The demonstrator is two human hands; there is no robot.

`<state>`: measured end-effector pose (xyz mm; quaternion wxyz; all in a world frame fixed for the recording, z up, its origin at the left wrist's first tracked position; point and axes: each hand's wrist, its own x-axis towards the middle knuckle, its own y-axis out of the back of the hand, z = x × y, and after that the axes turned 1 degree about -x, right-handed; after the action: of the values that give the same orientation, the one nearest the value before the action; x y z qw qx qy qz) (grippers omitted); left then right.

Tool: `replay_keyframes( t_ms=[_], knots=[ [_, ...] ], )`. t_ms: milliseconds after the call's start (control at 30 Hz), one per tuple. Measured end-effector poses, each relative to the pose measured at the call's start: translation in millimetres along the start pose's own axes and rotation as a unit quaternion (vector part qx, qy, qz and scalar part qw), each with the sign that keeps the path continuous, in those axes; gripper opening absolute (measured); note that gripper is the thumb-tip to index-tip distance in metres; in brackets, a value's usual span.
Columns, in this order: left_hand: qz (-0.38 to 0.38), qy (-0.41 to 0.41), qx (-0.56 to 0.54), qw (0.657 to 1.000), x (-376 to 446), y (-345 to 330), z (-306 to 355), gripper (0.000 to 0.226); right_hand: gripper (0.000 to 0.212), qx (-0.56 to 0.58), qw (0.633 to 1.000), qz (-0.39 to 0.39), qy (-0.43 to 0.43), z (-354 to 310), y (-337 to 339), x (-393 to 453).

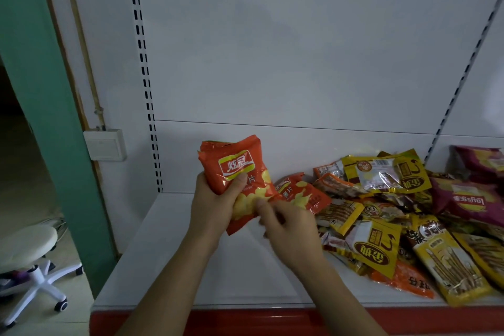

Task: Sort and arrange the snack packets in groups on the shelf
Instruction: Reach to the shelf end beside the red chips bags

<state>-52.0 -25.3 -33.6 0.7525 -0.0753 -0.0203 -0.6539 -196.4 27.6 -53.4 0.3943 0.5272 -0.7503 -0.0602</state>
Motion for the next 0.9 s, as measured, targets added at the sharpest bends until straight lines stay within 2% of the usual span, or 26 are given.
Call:
replay_keyframes(
  t_ms=[33, 100, 200, 367, 433, 567, 700, 767, 833, 900],
  knots=[
    [0.004, -0.002, 0.001, 1.0, 2, 2, 2, 0.061, 0.044, -0.021, 0.999, 0.044, -0.011, 4, 7, 5],
    [0.001, 0.002, 0.001, 1.0, 3, 8, 2, 0.067, 0.033, -0.145, 0.983, 0.109, -0.033, 13, 22, 19],
    [-0.003, 0.008, 0.007, 1.0, 3, 15, 0, 0.072, 0.045, -0.324, 0.938, 0.038, -0.117, 27, 35, 38],
    [-0.013, 0.021, 0.021, 0.999, 3, 19, -7, 0.062, 0.061, -0.433, 0.881, -0.042, -0.183, 36, 33, 53],
    [-0.014, 0.021, 0.029, 0.999, 4, 22, -9, 0.058, 0.057, -0.438, 0.876, -0.057, -0.195, 39, 31, 56],
    [-0.011, 0.023, 0.035, 0.999, 7, 31, -11, 0.059, 0.035, -0.364, 0.915, -0.035, -0.17, 45, 31, 54],
    [-0.012, 0.028, 0.046, 0.998, 10, 34, -13, 0.067, 0.027, -0.229, 0.963, 0.1, -0.1, 39, 38, 49],
    [-0.015, 0.025, 0.047, 0.998, 11, 35, -12, 0.067, 0.022, -0.098, 0.978, 0.157, -0.098, 26, 47, 45],
    [-0.023, 0.021, 0.043, 0.999, 11, 34, -11, 0.07, 0.017, 0.085, 0.978, 0.14, -0.133, 2, 56, 39],
    [-0.035, 0.018, 0.04, 0.998, 11, 29, -9, 0.078, 0.012, 0.154, 0.976, 0.084, -0.128, -16, 56, 32]
  ],
)
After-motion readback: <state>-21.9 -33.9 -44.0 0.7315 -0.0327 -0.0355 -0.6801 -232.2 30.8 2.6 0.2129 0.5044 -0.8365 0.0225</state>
